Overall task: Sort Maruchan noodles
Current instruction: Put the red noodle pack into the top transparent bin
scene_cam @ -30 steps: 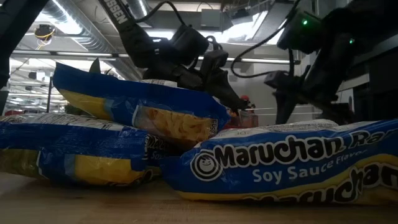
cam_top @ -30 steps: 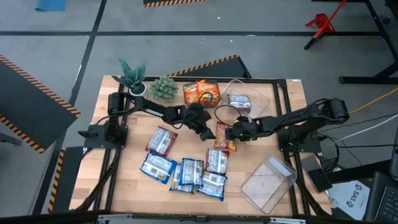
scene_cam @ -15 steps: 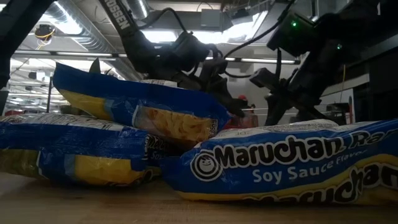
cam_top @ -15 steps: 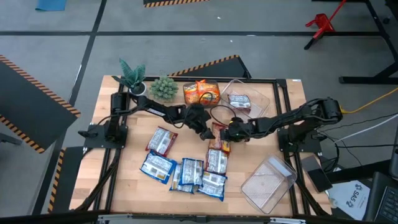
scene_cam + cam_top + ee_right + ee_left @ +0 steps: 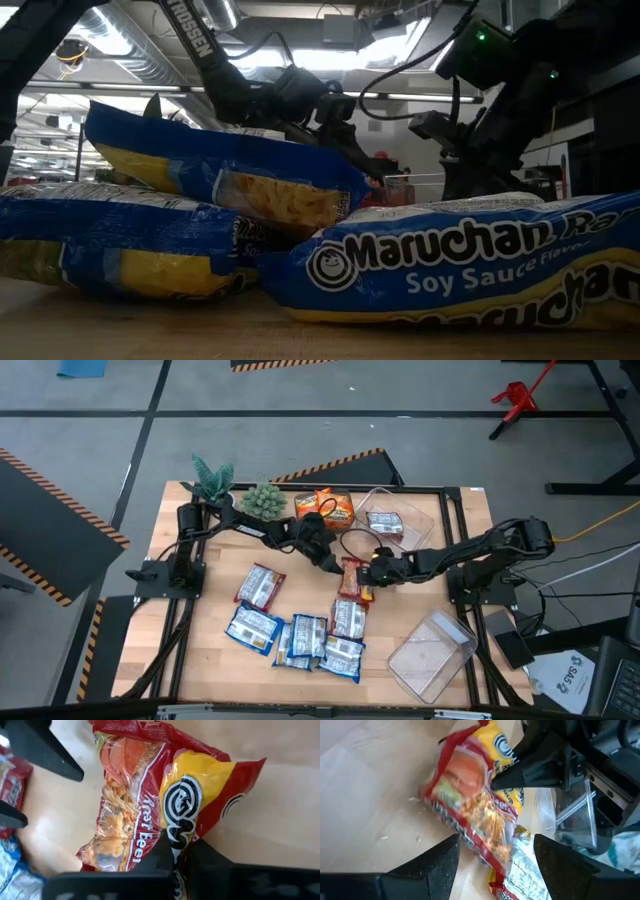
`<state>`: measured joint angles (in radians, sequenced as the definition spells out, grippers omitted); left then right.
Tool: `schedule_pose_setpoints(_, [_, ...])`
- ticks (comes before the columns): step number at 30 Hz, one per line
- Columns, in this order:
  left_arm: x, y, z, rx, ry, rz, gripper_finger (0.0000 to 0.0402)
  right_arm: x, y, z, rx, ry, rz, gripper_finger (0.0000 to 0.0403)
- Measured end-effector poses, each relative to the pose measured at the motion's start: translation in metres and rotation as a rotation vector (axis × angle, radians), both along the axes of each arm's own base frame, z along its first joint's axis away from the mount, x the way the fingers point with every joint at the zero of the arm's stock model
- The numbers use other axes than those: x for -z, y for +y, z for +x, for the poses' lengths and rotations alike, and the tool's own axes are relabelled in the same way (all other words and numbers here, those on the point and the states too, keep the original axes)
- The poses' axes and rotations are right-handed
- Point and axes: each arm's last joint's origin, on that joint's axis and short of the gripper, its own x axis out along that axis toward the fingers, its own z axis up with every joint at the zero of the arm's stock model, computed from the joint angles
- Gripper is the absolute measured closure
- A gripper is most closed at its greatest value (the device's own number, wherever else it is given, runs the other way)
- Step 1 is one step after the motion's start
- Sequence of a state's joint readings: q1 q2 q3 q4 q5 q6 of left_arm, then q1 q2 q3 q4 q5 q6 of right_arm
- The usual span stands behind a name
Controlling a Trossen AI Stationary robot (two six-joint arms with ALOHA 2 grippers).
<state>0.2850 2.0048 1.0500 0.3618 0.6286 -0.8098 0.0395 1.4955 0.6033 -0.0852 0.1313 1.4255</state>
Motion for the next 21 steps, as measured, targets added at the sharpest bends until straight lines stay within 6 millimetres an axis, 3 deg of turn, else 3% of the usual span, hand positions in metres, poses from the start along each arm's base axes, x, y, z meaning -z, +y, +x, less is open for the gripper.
schedule_pose_setpoints(8, [-0.006, 0.012, 0.001, -0.069, -0.049, -0.017, 0.0154, -0.018, -0.001, -0.003, 0.01, -0.078, -0.011, 0.0401])
schedule_pose_setpoints(21, [-0.005, 0.0, 0.004, -0.052, -0.04, 0.001, 0.0154, -0.029, 0.0, -0.004, -0.007, -0.131, 0.002, 0.0402])
